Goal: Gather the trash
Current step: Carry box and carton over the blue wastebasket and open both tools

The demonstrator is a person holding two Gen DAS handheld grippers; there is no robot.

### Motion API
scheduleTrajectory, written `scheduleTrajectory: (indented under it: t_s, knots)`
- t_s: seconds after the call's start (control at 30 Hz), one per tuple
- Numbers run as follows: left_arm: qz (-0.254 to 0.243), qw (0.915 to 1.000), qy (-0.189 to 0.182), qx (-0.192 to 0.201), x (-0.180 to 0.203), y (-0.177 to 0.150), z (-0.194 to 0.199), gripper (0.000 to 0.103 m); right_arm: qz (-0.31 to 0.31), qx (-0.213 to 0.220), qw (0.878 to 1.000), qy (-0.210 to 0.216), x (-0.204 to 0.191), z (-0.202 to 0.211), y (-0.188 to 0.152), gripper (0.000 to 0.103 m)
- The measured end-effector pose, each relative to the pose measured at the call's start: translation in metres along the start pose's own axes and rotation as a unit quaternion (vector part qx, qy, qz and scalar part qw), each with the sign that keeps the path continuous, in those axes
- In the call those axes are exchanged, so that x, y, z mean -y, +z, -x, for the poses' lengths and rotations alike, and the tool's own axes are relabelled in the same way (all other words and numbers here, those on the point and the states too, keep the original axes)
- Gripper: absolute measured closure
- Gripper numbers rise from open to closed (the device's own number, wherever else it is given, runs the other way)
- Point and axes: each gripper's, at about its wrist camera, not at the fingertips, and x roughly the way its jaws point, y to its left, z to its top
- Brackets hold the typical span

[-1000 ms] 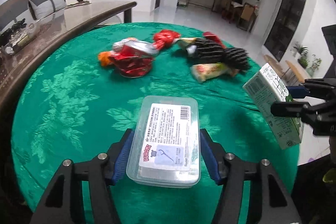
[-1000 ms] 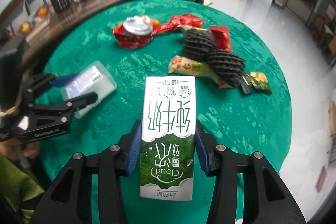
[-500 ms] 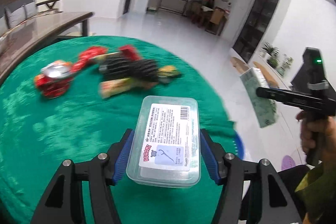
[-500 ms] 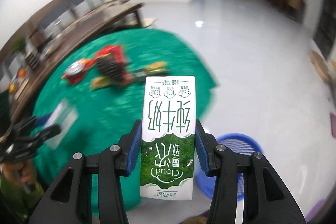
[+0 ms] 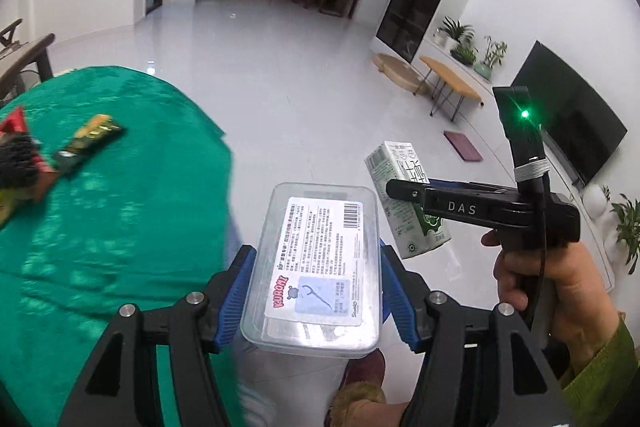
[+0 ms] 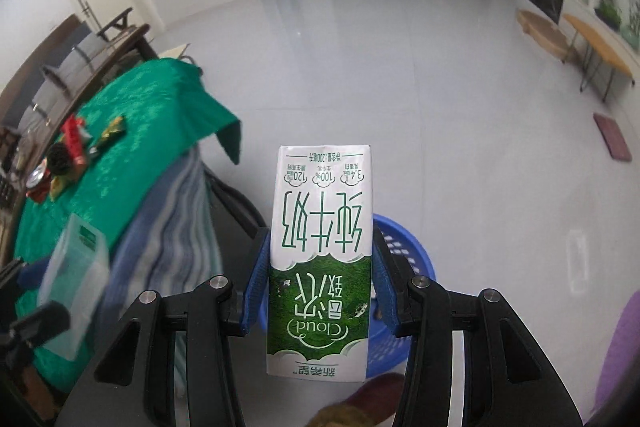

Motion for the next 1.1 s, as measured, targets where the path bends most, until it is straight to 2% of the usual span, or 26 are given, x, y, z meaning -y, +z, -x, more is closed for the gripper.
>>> scheduleTrajectory:
  t_s: [0.3, 0.53, 0.57, 0.6, 0.63, 0.7, 0.8, 0.9, 1.1]
  knots:
    - [-0.007, 0.9995, 0.006, -0.029, 0.022, -0.001, -0.082, 0.04, -0.026, -0.042, 0.999, 0.004, 0.041, -0.033, -0.005, 0.054]
    - [-0.03, 0.9989, 0.015, -0.034, 0.024, -0.004, -0.107, 0.039, -0.049, -0.051, 0.997, 0.015, 0.067, -0.043, -0.004, 0.053]
    - [-0.032, 0.9989, 0.011, -0.032, 0.025, -0.003, -0.112, 0.035, -0.051, -0.055, 0.997, 0.018, 0.069, -0.046, -0.004, 0.053]
    - [-0.034, 0.9989, 0.012, -0.031, 0.026, -0.003, -0.115, 0.031, -0.054, -0.057, 0.997, 0.02, 0.071, -0.048, -0.003, 0.044]
    - [-0.036, 0.9987, 0.018, -0.03, 0.026, -0.003, -0.117, 0.025, -0.057, -0.059, 0.996, 0.02, 0.07, -0.052, -0.002, 0.028]
    - [-0.037, 0.9983, 0.031, -0.031, 0.026, -0.003, -0.12, 0.025, -0.069, -0.057, 0.996, 0.02, 0.077, -0.053, -0.001, 0.024]
    - [-0.025, 0.9991, 0.024, -0.023, 0.023, 0.0, -0.106, 0.025, -0.081, -0.038, 0.996, 0.017, 0.087, -0.039, 0.002, 0.023]
    - [-0.015, 0.9998, 0.015, -0.004, 0.023, 0.003, -0.077, 0.025, -0.078, -0.009, 0.997, 0.003, 0.086, -0.02, 0.008, 0.013]
    - [-0.019, 0.9991, 0.014, 0.036, 0.011, -0.004, 0.004, 0.025, -0.028, 0.075, 0.996, -0.027, 0.045, 0.03, 0.017, 0.004]
